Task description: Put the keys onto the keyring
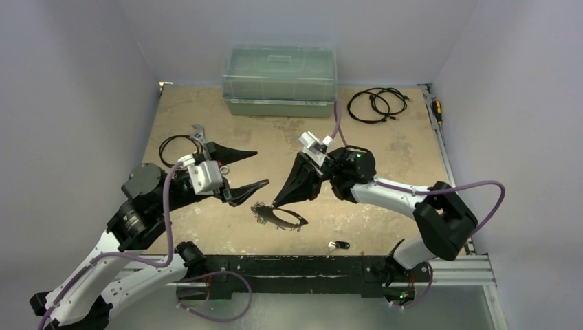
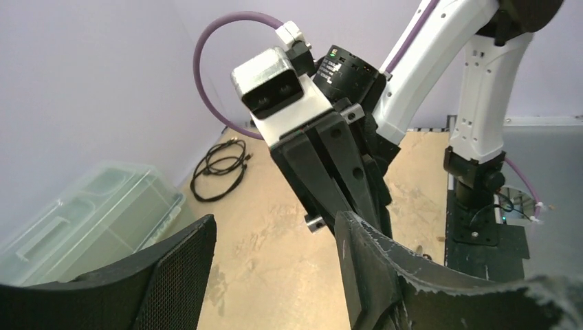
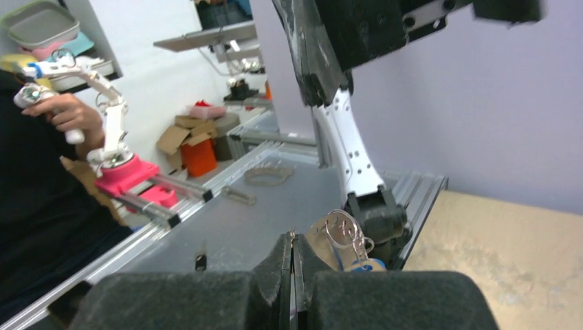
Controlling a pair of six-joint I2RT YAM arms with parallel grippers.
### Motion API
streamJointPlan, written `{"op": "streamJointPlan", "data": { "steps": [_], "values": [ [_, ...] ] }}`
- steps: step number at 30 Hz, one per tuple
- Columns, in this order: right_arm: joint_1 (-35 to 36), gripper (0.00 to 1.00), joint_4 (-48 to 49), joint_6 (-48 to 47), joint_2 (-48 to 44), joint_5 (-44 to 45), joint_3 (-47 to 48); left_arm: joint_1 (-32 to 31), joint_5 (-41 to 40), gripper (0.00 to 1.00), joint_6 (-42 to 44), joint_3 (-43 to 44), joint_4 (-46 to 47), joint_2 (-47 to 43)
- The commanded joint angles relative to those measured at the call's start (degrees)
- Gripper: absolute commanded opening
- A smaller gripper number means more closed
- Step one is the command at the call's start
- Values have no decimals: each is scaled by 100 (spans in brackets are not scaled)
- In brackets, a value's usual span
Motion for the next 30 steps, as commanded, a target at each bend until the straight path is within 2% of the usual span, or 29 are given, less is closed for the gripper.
{"op": "streamJointPlan", "data": {
  "steps": [1,5,10,17,30],
  "values": [
    [-60,0,1768,-319,-548,838,-120,-5,512,63,16,106,-61,-106],
    [-69,0,1763,-406,-859,1287,-209,-6,1298,66,-83,300,-202,39],
    [-173,0,1741,-335,-1308,1457,-215,-3,1774,68,-106,463,-31,197],
    [-272,0,1741,-216,-1701,1444,-271,-6,2654,65,-317,864,95,507],
    [-302,0,1741,-84,-1851,1288,-281,-7,2824,56,-407,782,-354,1063]
  ]
}}
